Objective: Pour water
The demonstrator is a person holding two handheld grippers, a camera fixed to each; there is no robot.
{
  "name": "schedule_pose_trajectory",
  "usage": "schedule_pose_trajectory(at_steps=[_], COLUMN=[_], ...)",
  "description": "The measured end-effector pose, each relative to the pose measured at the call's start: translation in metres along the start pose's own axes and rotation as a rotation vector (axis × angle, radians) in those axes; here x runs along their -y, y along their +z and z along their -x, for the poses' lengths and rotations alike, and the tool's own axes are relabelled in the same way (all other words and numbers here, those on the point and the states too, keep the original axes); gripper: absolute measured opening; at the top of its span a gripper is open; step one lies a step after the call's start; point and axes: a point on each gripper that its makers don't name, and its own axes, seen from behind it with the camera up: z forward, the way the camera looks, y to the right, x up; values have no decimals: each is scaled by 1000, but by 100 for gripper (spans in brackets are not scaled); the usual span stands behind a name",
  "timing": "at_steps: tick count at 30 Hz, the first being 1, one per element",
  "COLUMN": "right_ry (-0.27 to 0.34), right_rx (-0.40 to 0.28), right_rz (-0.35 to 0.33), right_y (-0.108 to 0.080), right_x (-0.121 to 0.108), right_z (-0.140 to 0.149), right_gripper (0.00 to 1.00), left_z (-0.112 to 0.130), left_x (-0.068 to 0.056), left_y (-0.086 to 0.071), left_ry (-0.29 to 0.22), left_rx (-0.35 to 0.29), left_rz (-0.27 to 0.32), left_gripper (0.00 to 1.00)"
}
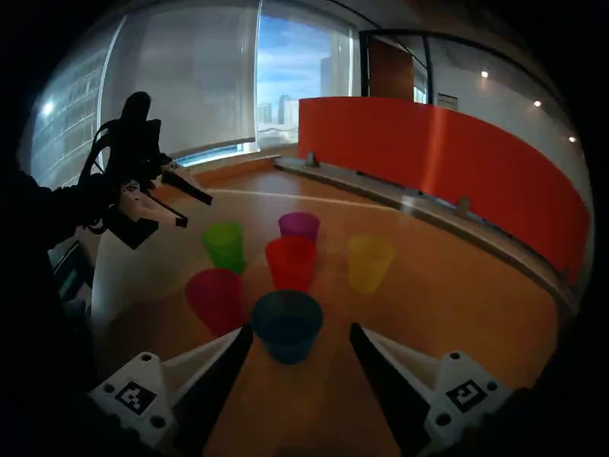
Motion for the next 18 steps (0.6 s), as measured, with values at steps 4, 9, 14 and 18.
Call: schedule_pose_trajectory(at_steps=[4,9,14,18], right_ry=[-2,-14,-23,-30], right_rx=[14,25,37,47], right_rz=[-6,-4,-3,-3], right_y=[5,9,13,18], right_x=[2,4,5,6], right_z=[9,16,23,27], right_gripper=[99,99,99,99], left_z=[12,23,32,39], left_x=[-2,-2,2,6], left_y=[4,8,13,17], left_ry=[-5,-5,-4,-8], left_rx=[22,46,70,89], left_rz=[3,1,-10,-22], left_gripper=[100,100,100,100])
